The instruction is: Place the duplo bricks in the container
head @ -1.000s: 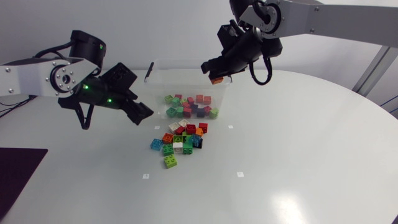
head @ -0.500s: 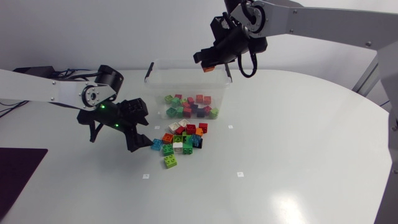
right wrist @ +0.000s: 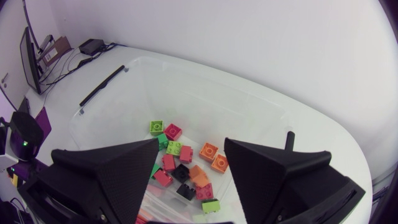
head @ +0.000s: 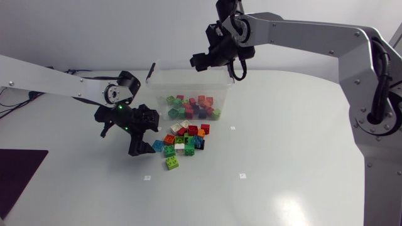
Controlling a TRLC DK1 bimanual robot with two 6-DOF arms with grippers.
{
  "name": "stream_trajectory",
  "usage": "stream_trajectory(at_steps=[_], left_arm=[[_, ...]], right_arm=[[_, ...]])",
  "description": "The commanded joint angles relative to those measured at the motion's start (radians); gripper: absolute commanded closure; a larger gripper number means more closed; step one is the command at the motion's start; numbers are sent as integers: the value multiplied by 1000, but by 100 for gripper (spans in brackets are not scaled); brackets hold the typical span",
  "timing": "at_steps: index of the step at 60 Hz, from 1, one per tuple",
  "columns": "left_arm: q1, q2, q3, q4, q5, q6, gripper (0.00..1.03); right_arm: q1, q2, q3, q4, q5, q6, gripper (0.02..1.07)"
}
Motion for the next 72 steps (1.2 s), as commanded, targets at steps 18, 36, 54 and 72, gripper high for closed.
stream_trajectory(at_steps=[18, 36, 54, 72], left_arm=[[-18, 108, 94, -75, -6, 113, 8], [-12, 153, 131, -153, -4, 140, 28], [5, 150, 131, -192, -1, 136, 72], [28, 73, 114, -252, 34, 111, 84]], right_arm=[[35, -226, -329, 94, 2, -53, 12], [63, -418, -657, 149, -107, -210, 13], [103, -396, -757, 148, -188, -338, 13], [115, -301, -757, 95, -225, -460, 13]])
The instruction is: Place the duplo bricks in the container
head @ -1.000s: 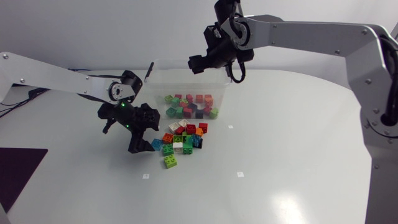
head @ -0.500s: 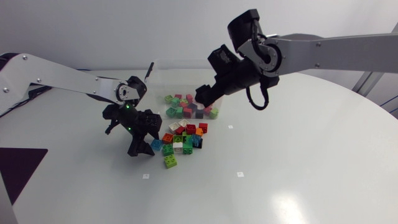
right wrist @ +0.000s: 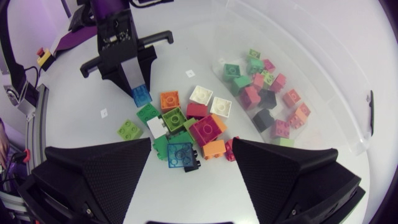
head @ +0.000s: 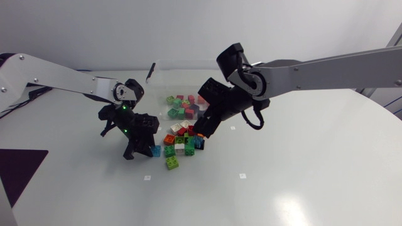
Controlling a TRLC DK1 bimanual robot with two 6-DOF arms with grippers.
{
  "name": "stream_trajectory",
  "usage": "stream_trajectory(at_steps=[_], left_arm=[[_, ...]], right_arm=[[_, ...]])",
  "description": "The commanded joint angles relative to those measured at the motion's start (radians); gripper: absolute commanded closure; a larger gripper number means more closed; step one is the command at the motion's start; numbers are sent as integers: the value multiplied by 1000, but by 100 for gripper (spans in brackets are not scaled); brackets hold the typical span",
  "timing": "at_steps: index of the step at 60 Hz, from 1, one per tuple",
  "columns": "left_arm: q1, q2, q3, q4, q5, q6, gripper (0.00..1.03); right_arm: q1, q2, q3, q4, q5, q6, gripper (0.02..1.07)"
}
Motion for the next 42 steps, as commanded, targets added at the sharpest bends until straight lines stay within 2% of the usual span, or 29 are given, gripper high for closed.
stream_trajectory(at_steps=[1, 15, 20, 33, 42], left_arm=[[13, -46, 0, -22, 17, 6, 84], [39, -134, -12, -36, 68, -31, 84], [48, -169, -4, -39, 92, -66, 84], [60, -235, 48, -56, 167, -170, 84], [62, -255, 94, -56, 204, -222, 84]], right_arm=[[10, 48, -21, -26, -7, -53, 13], [28, 91, -24, -57, -11, -102, 13], [33, 107, -19, -69, -10, -124, 18], [33, 168, 29, -110, -8, -165, 18], [31, 186, 48, -109, -5, -174, 25]])
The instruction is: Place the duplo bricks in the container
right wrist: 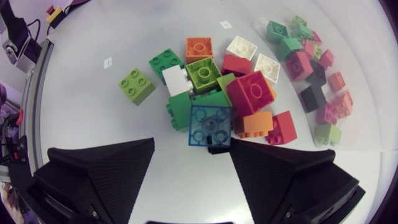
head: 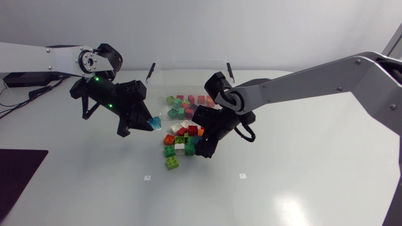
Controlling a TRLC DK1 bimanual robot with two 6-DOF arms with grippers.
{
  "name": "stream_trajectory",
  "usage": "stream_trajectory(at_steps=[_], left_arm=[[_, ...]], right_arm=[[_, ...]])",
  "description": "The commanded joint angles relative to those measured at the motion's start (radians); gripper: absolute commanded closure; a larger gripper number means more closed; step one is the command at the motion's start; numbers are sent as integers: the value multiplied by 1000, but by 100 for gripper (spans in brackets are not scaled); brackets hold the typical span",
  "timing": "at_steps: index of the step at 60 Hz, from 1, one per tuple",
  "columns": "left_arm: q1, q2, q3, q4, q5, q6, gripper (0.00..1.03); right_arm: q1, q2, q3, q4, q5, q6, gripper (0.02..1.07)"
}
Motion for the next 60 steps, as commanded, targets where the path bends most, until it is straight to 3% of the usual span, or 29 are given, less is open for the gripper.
stream_trajectory(at_steps=[1, 7, 16, 25, 30, 37, 60], left_arm=[[7, -32, 52, -11, 25, -44, 84], [6, -32, 83, -6, 42, -79, 84], [3, -28, 122, 28, 57, -136, 84], [-8, 3, 173, 91, 62, -223, 84], [-13, 27, 208, 117, 73, -269, 84], [-14, 44, 247, 161, 80, -332, 84], [-26, 204, 448, 282, 79, -561, 84]], right_arm=[[0, 29, 25, -12, -2, -22, 25], [1, 38, 39, -10, -1, -22, 25], [6, 54, 45, 5, 7, -16, 48], [15, 67, 54, 16, 21, -9, 63], [23, 75, 53, 26, 38, -7, 66], [23, 67, 45, 31, 38, -6, 83], [-42, -81, -12, 13, 35, -15, 84]])
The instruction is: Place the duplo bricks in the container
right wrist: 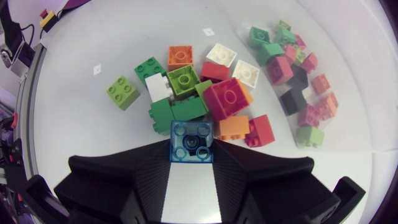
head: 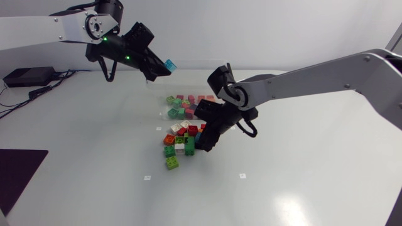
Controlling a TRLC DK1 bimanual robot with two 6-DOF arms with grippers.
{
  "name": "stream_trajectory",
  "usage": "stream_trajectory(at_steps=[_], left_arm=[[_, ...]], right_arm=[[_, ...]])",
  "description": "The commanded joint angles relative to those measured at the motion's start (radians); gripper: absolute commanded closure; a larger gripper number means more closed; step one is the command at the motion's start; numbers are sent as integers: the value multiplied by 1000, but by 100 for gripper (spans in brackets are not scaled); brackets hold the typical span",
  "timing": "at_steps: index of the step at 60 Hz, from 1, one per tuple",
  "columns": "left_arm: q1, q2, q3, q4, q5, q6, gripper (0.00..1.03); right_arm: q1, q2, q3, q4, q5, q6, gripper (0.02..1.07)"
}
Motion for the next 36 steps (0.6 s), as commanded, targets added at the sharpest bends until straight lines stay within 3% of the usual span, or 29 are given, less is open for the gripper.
stream_trajectory(at_steps=[1, 3, 6, 8, 9, 10, 11, 14, 27, 36], left_arm=[[-8, 74, 81, 14, 7, -78, 84], [-8, 86, 101, 14, 3, -98, 83], [-11, 112, 133, 16, -13, -126, 73], [-14, 124, 148, 16, -29, -133, 61], [-16, 131, 157, 16, -38, -141, 49], [-17, 132, 157, 16, -41, -142, 45], [-19, 135, 159, 16, -62, -145, 27], [-25, 135, 153, 17, -98, -145, 7], [-19, 22, 2, 94, -138, -161, 5], [-17, -112, -180, 91, -145, -98, 5]], right_arm=[[-20, -62, -19, -16, 1, -12, 84], [-25, -74, -19, -18, 1, -12, 84], [-31, -91, -17, -21, 1, -9, 84], [-35, -104, -14, -21, 1, -8, 84], [-40, -111, -13, -21, 1, -6, 84], [-41, -115, -11, -22, 1, -5, 84], [-44, -123, -10, -22, 1, -5, 84], [-51, -135, -4, -24, 1, 1, 84], [-78, -174, 49, -22, -1, 32, 84], [-98, -183, 87, 7, -4, 73, 84]])
